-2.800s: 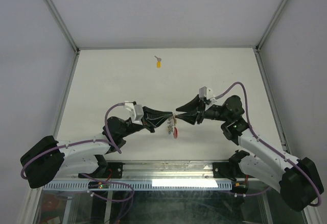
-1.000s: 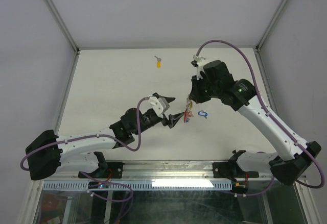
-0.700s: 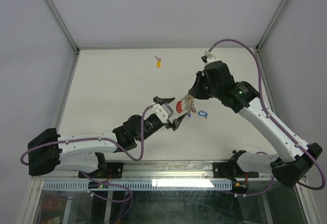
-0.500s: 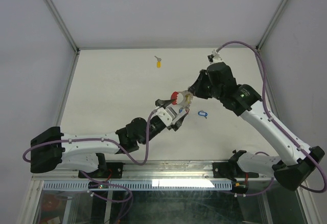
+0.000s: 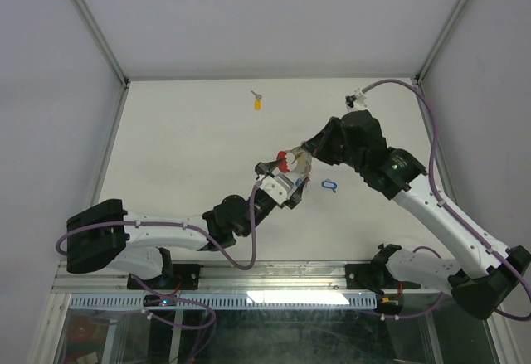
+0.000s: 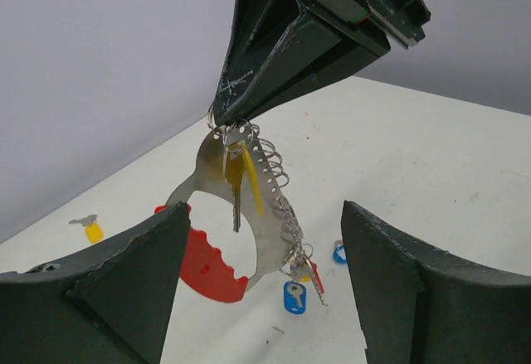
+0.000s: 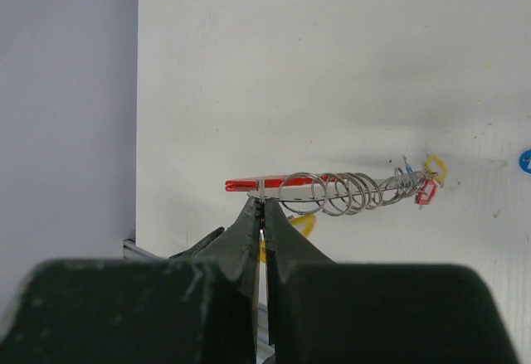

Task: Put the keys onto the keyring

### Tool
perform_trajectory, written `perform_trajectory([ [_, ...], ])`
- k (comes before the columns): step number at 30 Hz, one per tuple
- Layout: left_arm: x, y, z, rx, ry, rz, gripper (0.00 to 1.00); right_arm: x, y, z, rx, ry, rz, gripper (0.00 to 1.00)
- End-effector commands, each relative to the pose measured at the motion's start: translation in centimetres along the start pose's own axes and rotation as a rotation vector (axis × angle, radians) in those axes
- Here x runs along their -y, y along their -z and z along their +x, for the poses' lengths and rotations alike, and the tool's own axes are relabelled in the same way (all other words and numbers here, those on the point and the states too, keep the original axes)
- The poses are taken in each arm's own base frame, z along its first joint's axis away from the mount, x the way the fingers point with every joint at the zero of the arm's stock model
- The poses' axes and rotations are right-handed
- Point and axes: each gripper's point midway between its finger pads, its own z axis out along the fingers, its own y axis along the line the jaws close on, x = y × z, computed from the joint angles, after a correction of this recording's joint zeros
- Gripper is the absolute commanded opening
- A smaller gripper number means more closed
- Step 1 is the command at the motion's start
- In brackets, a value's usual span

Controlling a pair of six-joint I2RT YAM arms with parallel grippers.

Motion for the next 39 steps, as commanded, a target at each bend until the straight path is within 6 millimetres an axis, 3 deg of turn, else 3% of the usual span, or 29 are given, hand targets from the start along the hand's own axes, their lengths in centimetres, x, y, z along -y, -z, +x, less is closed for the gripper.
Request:
perform_trajectory([
  [1, -1.2, -1.1, -3.5, 0.107, 0.072, -0.089, 0.73, -3.2, 1.3, -1.9, 0.074, -0.051, -0.129, 0.0],
  [4, -1.2, -1.4, -3.5, 0.112, 0.084, -0.104, 0.71, -3.3, 1.4, -1.6, 0.065, -0.052, -0.138, 0.0],
  [9, -1.7, -1.6, -3.4, 0.123, 0.11, -0.151, 0.59, -3.4, 1.7, -1.3, 0.056, -0.049, -0.153, 0.0],
  [20, -0.9, -2.3, -2.2, 0.114, 0.115, -0.149, 0.53, -3.8, 2.2, -0.7, 0.031, -0.085, -0.176, 0.0],
  [30, -2.1, -1.9, -1.8, 0.118, 0.136, -0.2, 0.43, -3.6, 2.5, 0.2, 0.001, -0.085, -0.18, 0.0],
  [33, -2.5, -1.9, -2.0, 0.124, 0.147, -0.212, 0.36, -3.3, 2.5, 0.5, -0.01, -0.083, -0.173, 0.0],
  [39, -3.3, -1.4, -2.2, 0.136, 0.164, -0.244, 0.12, -3.0, 2.7, 0.8, -0.016, -0.08, -0.168, 0.0],
])
